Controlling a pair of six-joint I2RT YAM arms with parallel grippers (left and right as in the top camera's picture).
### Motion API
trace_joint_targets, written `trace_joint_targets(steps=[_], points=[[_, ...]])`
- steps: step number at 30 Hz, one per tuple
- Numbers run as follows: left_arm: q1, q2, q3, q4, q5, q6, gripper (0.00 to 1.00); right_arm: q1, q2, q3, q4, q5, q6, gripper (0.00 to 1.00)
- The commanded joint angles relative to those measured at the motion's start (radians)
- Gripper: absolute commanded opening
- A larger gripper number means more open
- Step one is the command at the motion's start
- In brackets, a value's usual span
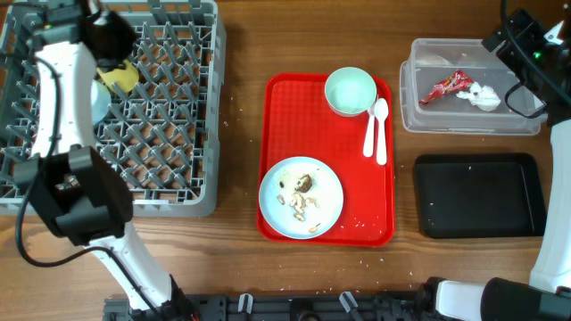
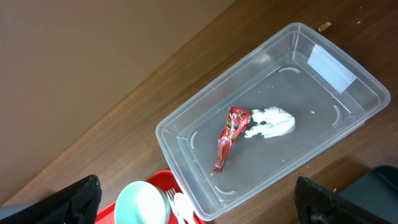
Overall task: Sort waste into correct bins and load items into the dishwasher rack
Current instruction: 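Return the left gripper to the tray and grasp the green bowl, then place the green bowl upside down in the dish rack with left gripper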
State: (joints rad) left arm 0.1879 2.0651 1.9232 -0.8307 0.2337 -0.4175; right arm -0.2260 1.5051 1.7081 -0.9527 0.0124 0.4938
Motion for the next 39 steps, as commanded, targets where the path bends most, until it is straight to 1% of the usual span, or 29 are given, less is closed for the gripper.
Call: trace_joint_targets(steps=[1,2,3,4,5,7,8,9,10,12,14,16,17,19,23,26,29,30,32,35,36,38,39], points=[[-0.207,-0.097,-0.007,0.02,0.149,0.24,0.04,-0.003,-0.005,0.002,0.002,0.017,0.006,1.0],[-0.302,-0.102,-0.007,0.025,0.148,0.308,0.2,-0.003,-0.005,0.002,0.002,0.017,0.006,1.0],[-0.374,-0.096,-0.007,0.025,0.147,0.314,0.64,-0.003,-0.005,0.002,0.002,0.017,0.006,1.0],[-0.445,-0.081,-0.007,0.023,0.14,0.314,0.91,-0.003,-0.005,0.002,0.002,0.016,0.006,1.0],[-0.514,-0.058,-0.007,0.026,0.113,0.314,0.99,-0.003,-0.005,0.002,0.002,0.017,0.006,1.0],[-0.621,-0.007,-0.007,0.045,0.002,0.313,0.99,-0.003,-0.005,0.002,0.002,0.017,0.007,1.0],[-0.69,0.043,-0.007,0.068,-0.098,0.314,0.99,-0.003,-0.005,0.002,0.002,0.017,0.006,1.0],[-0.735,0.077,-0.007,0.093,-0.127,0.314,0.95,-0.003,-0.005,0.002,0.002,0.017,0.006,1.0],[-0.767,0.099,-0.007,0.111,-0.119,0.344,0.92,-0.003,-0.005,0.002,0.002,0.017,0.006,1.0],[-0.856,0.134,-0.007,0.122,-0.119,0.491,0.91,-0.003,-0.005,0.002,0.002,0.017,0.006,1.0],[-0.937,0.158,-0.007,0.125,-0.128,0.599,0.9,-0.003,-0.005,0.002,0.002,0.017,0.006,1.0],[-0.987,0.185,-0.007,0.145,-0.215,0.605,0.89,-0.003,-0.005,0.002,0.002,0.017,0.006,1.0],[-1.003,0.2,-0.007,0.159,-0.245,0.605,0.87,-0.003,-0.005,0.002,0.002,0.017,0.006,1.0],[-1.011,0.22,-0.007,0.174,-0.246,0.605,0.85,-0.003,-0.005,0.002,0.002,0.017,0.006,1.0],[-0.983,0.241,-0.007,0.253,-0.254,0.605,0.84,-0.003,-0.005,0.002,0.002,0.017,0.006,1.0],[-0.969,0.282,-0.007,0.266,-0.25,0.597,0.82,-0.003,-0.005,0.002,0.002,0.017,0.006,1.0],[-0.969,0.312,-0.007,0.274,-0.25,0.575,0.77,-0.003,-0.005,0.002,0.002,0.017,0.006,1.0],[-0.968,0.313,-0.007,0.282,-0.25,0.549,0.7,-0.003,-0.005,0.002,0.002,0.017,0.006,1.0],[-0.968,0.314,-0.007,0.285,-0.25,0.543,0.6,-0.003,-0.005,0.002,0.002,0.017,0.006,1.0],[-0.968,0.314,-0.007,0.287,-0.25,0.526,0.34,-0.003,-0.005,0.002,0.002,0.017,0.006,1.0],[-0.968,0.313,-0.006,0.29,-0.251,0.493,0.26,-0.003,-0.005,0.002,0.002,0.017,0.007,1.0],[-0.968,0.297,-0.005,0.29,-0.254,0.425,0.04,-0.003,-0.005,0.002,0.002,0.017,0.006,1.0],[-0.966,0.279,-0.005,0.29,-0.254,0.401,0.04,-0.003,-0.005,0.002,0.002,0.017,0.006,1.0]])
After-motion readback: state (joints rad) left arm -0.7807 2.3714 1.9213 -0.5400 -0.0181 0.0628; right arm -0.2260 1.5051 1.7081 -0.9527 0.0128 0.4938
